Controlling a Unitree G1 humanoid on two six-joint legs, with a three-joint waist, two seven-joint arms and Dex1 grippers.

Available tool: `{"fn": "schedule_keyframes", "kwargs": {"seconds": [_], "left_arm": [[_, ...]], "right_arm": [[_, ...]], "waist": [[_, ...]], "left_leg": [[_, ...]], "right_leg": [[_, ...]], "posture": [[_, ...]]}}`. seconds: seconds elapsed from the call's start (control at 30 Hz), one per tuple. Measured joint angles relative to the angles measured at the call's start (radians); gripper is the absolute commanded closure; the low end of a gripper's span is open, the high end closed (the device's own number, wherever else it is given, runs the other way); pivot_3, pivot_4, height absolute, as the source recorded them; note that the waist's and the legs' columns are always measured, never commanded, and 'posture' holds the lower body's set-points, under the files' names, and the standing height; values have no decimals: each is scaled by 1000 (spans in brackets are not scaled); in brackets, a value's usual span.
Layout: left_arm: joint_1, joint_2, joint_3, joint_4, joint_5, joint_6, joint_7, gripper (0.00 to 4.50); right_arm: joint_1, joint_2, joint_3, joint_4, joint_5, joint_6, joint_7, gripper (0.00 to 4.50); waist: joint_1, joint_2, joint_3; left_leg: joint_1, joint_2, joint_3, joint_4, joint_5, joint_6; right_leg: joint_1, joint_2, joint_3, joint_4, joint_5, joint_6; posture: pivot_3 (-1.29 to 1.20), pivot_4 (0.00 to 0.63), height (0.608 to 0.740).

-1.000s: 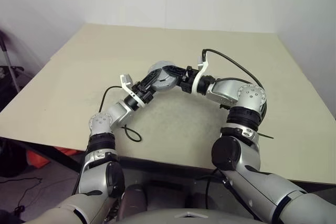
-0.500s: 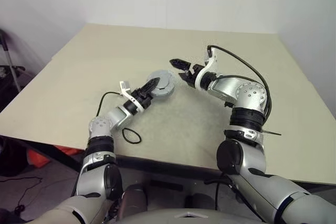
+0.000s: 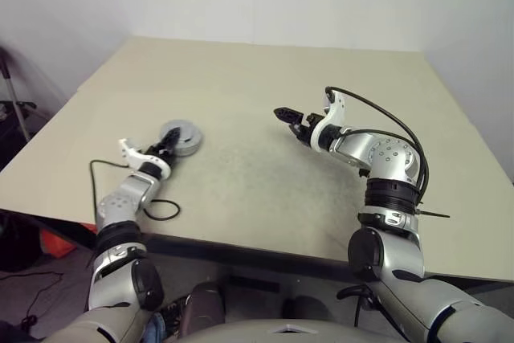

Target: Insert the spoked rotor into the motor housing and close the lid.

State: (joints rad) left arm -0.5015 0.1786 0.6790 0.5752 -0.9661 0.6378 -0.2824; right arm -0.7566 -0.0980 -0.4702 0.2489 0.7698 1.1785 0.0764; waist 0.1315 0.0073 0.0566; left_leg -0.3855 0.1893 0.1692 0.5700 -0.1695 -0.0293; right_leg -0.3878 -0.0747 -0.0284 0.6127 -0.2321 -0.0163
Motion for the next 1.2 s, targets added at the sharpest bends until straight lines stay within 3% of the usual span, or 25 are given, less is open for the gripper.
{"fn": "schedule_keyframes", "kwargs": {"seconds": [0.1,0.13,0.3,0.4,0.5,0.6,0.7,0.83,0.97,1.2], "left_arm": [[0,-5,0,-3,4,-13,18,2201],[-2,-5,-1,-2,6,-20,25,1566],[-15,5,-8,-1,12,-33,29,19],[-42,66,-8,54,42,-76,40,19],[-56,200,38,154,72,-146,44,19],[-88,315,54,231,115,-197,20,19],[-125,366,25,274,172,-229,-20,19],[-125,314,-75,232,260,-288,-83,19],[-83,196,-249,18,347,-371,-200,19],[-55,144,-589,-224,500,-355,-391,19]], "right_arm": [[0,7,24,-10,1,-1,16,316],[0,9,31,-10,1,-1,17,272],[-1,11,47,-9,1,-2,25,272],[-6,8,55,11,7,20,41,272],[-8,-18,59,57,4,39,54,272],[-18,-33,57,110,-17,45,50,272],[-17,-33,98,114,-38,29,67,272],[41,-66,254,-27,-171,-214,151,272],[169,-169,383,-148,-348,-558,283,272],[312,-401,440,-190,-399,-678,566,272]], "waist": [[5,-1,0],[4,-1,0],[1,-1,-1],[-10,-1,-1],[-27,-2,-1],[-25,-2,-1],[-9,-2,-1],[19,-4,-1],[36,-10,0],[17,-10,1]], "left_leg": [[3,0,-1,2,0,0],[3,0,-1,3,0,0],[8,0,-1,3,3,-6],[11,2,-2,2,6,-11],[12,2,-7,2,7,-13],[11,2,-8,2,7,-12],[9,0,-8,2,7,-11],[6,0,-8,2,6,-11],[1,0,-10,5,6,-10],[5,0,-10,6,4,-7]], "right_leg": [[4,0,0,0,0,0],[4,-1,0,1,0,0],[5,-1,1,8,0,1],[4,0,1,10,-1,4],[3,1,1,10,-1,3],[4,0,1,10,-1,2],[4,-2,1,9,-2,-1],[4,-3,0,8,2,-3],[3,-5,-3,7,3,-2],[4,-4,-1,8,1,-5]], "posture": [[0,0,740],[0,0,740],[0,0,740],[0,0,740],[0,0,740],[0,0,740],[0,0,740],[0,0,740],[0,0,740],[0,0,740]]}}
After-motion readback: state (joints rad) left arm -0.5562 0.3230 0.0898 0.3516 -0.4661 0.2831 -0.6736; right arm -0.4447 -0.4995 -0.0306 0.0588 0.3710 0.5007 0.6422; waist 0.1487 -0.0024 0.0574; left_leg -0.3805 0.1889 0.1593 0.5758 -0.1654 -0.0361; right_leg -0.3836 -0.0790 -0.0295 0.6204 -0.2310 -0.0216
